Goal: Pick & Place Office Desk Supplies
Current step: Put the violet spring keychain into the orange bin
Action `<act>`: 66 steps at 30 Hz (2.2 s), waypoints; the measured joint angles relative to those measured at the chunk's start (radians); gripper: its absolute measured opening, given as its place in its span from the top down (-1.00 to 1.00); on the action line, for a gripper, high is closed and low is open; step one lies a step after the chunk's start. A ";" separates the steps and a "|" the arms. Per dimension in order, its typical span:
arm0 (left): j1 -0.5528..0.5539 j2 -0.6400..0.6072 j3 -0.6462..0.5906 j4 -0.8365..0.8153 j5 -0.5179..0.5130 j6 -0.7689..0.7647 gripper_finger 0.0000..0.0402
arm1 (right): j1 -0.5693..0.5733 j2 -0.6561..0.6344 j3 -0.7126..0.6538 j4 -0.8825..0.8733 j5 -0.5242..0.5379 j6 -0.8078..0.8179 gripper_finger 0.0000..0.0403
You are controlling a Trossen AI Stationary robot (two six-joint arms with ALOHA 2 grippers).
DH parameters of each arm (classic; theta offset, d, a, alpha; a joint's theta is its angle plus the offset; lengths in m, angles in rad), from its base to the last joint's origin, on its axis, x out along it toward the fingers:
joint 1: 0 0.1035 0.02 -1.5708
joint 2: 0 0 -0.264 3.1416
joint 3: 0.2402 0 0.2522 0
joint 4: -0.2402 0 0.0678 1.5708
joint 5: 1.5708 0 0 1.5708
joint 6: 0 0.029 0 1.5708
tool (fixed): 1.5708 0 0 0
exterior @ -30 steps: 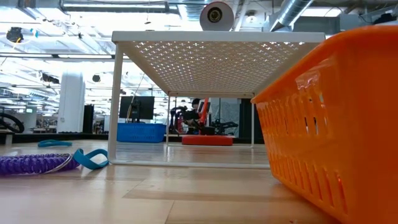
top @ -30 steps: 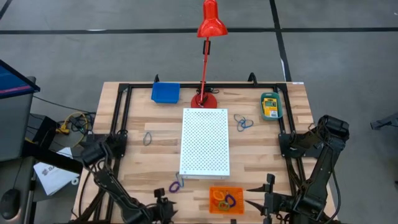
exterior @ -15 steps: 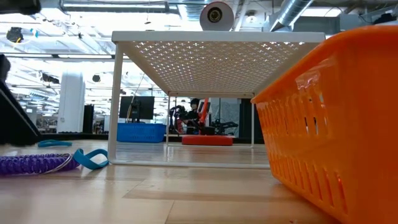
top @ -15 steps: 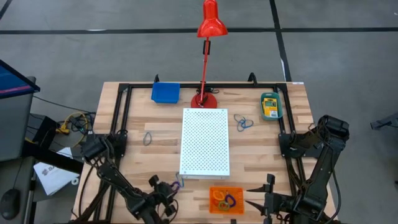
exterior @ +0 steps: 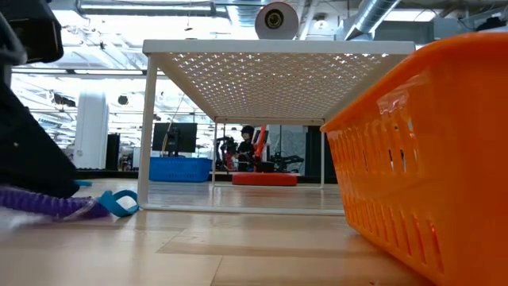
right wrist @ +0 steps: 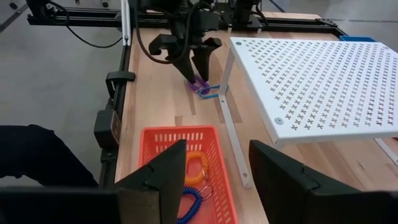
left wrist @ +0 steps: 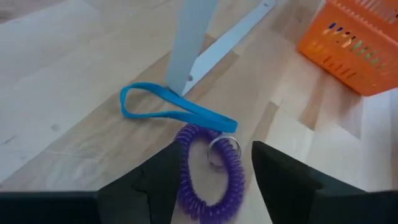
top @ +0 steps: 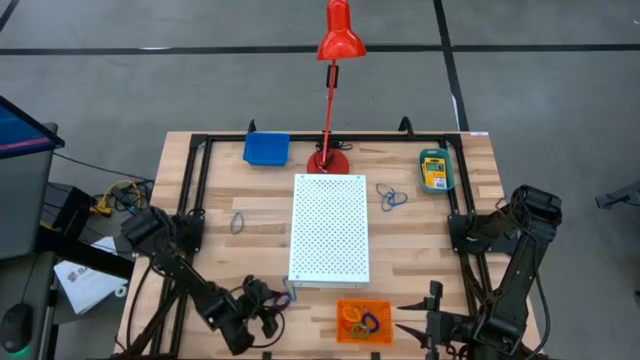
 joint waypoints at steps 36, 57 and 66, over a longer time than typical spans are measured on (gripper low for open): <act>0.026 -0.022 0.000 -0.151 0.109 0.020 0.28 | 0.000 0.000 0.000 0.007 -0.001 0.000 0.15; -0.046 -0.125 -0.002 -0.286 0.231 0.021 0.99 | 0.000 0.000 0.000 0.025 0.000 -0.002 0.15; -0.090 -0.238 -0.001 -0.437 0.152 -0.036 1.00 | 0.000 0.000 0.000 0.025 0.000 -0.002 0.15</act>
